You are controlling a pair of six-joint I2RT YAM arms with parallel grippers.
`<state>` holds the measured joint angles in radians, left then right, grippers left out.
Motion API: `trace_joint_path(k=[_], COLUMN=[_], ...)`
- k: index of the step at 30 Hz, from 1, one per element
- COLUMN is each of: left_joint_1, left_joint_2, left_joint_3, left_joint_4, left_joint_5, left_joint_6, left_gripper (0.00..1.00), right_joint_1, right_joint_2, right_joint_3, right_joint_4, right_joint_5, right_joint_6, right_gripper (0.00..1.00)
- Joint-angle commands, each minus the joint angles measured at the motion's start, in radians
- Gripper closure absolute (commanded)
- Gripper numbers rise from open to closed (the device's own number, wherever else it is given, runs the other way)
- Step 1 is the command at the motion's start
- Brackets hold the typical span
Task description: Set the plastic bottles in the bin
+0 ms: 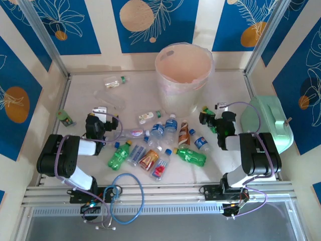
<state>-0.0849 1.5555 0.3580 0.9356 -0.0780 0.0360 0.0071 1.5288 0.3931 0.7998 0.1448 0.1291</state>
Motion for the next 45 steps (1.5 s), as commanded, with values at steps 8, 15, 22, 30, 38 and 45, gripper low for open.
trace_joint_path(k=[8, 15, 22, 30, 38, 45], left_joint_1=[0.013, 0.013, 0.002, -0.020, -0.347, -0.441], left_joint_2=[0.009, 0.008, -0.105, -0.569, -0.681, -0.654], left_joint_3=[0.021, 0.022, 0.079, 0.343, 0.420, 0.566], left_joint_4=[-0.004, -0.008, -0.184, -0.996, -1.303, -1.414], left_joint_5=[0.024, 0.026, -0.114, -0.310, -0.229, -0.138], left_joint_6=[0.014, 0.013, -0.017, -0.516, -0.613, -0.634], left_gripper=[0.00, 0.00, 0.00, 0.07, 0.11, 0.23], right_joint_1=[-0.004, -0.005, 0.045, -0.043, 0.281, 0.058], right_joint_2=[-0.007, -0.009, -0.179, -0.481, -0.342, -0.266], right_joint_3=[0.022, 0.021, 0.232, 0.524, 0.828, 0.768], right_joint_4=[0.010, 0.010, -0.475, -1.365, -1.930, -1.783], right_joint_5=[-0.022, -0.024, 0.254, 0.040, 0.501, 0.021], right_joint_6=[-0.016, -0.015, 0.064, 0.676, 0.694, 0.464], right_gripper=[0.01, 0.01, 0.01, 0.01, 0.01, 0.14])
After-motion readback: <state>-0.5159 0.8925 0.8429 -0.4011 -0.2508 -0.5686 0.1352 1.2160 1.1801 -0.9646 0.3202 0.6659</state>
